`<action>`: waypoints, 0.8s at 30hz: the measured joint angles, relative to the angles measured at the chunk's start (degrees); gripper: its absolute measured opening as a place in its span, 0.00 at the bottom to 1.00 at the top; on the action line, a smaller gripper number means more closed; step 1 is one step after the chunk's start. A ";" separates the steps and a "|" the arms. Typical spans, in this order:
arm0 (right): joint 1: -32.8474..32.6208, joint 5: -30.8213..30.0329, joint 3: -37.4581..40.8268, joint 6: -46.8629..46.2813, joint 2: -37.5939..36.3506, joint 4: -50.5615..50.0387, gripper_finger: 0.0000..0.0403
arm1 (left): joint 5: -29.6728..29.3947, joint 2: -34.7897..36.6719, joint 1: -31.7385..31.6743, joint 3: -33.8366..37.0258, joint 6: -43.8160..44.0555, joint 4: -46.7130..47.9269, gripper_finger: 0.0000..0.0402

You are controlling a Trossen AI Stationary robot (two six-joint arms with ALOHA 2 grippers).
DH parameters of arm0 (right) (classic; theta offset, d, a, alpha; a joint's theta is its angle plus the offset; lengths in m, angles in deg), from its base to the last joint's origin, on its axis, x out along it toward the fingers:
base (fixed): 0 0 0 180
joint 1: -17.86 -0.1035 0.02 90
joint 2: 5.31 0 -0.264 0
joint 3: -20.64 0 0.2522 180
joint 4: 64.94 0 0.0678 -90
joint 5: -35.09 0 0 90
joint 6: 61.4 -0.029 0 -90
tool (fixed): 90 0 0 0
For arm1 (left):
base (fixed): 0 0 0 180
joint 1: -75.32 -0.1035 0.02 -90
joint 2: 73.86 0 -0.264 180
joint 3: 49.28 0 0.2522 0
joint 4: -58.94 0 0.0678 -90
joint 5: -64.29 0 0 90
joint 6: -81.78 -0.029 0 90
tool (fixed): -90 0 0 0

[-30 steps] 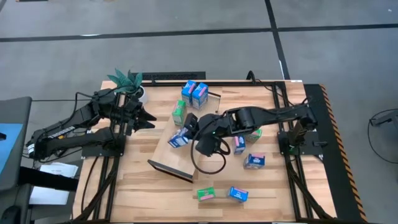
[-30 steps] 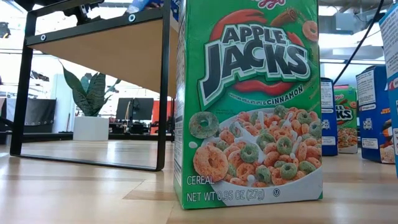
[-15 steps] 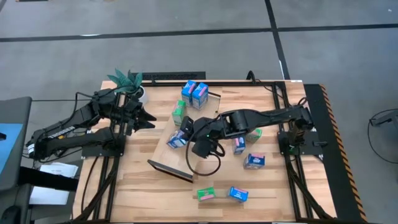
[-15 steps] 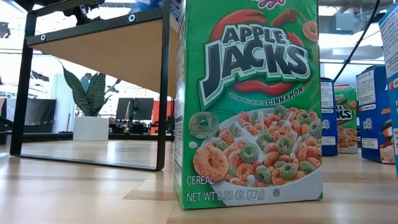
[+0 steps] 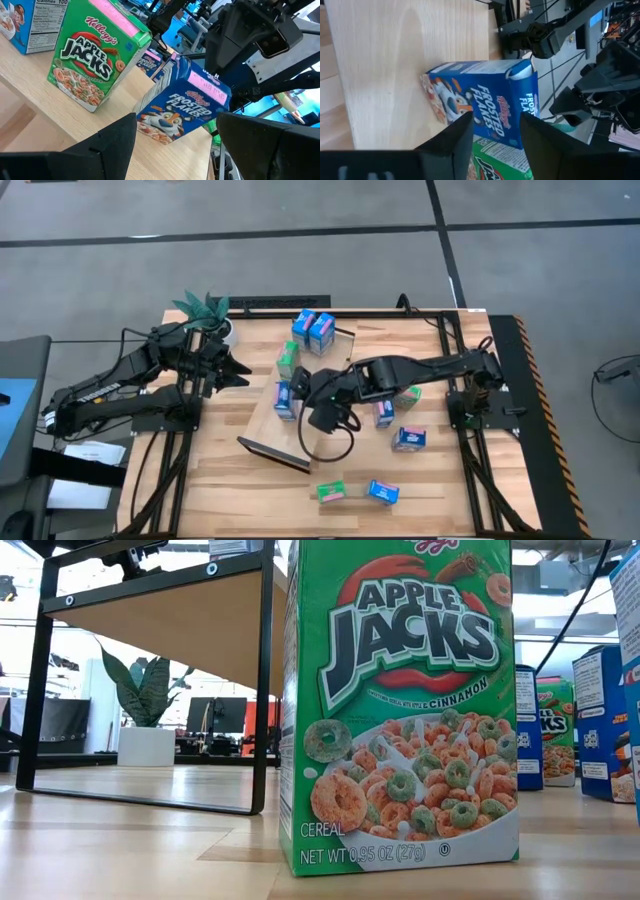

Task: Stack cereal on shelf
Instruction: Put the bottom dark blue cereal box on the shelf

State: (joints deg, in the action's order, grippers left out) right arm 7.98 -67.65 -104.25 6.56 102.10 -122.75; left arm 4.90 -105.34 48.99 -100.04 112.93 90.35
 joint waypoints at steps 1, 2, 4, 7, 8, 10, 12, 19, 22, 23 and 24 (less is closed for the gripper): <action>0.02 -0.01 0.00 0.00 0.00 0.00 0.48 | 0.00 -0.02 0.00 0.00 -0.01 0.00 0.66; 0.02 0.00 0.00 -0.10 0.00 0.02 0.50 | 0.00 -0.02 0.00 0.00 0.00 0.00 0.66; 0.02 -0.32 0.00 -1.12 0.00 0.56 0.52 | 0.00 -0.01 0.00 0.00 0.00 0.00 0.66; -0.58 -3.77 0.00 -2.61 -0.09 0.89 0.54 | 0.00 0.00 0.00 0.00 0.02 0.00 0.66; -0.99 -5.62 0.01 -3.78 -0.37 0.62 0.54 | 0.00 -0.02 0.00 0.00 0.02 0.00 0.66; -1.80 -8.90 -0.03 -7.44 -0.90 0.69 0.54 | 0.06 0.00 0.00 0.00 0.04 0.02 0.66; -2.47 -10.40 -0.05 -12.16 -2.01 -1.74 0.54 | 0.29 -0.02 0.00 0.00 0.02 0.03 0.66; -1.08 -4.19 0.10 -41.76 -3.47 -12.83 0.29 | 0.46 0.02 0.00 0.00 -1.96 2.10 0.66; -0.30 -2.06 2.65 -47.81 -3.36 -13.36 0.09 | 0.80 0.02 0.00 0.00 -3.77 3.16 0.64; -0.24 -1.14 3.86 -48.49 -3.22 -12.10 0.05 | 1.01 0.02 0.00 0.00 -4.27 3.37 0.64; -0.26 -0.32 4.99 -48.94 -3.10 -10.22 0.04 | 1.09 0.02 0.00 0.00 -4.61 3.58 0.63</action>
State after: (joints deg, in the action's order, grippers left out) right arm 7.72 -67.97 -99.27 -42.38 99.00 -132.97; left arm 5.99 -105.32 49.00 -100.04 108.32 93.94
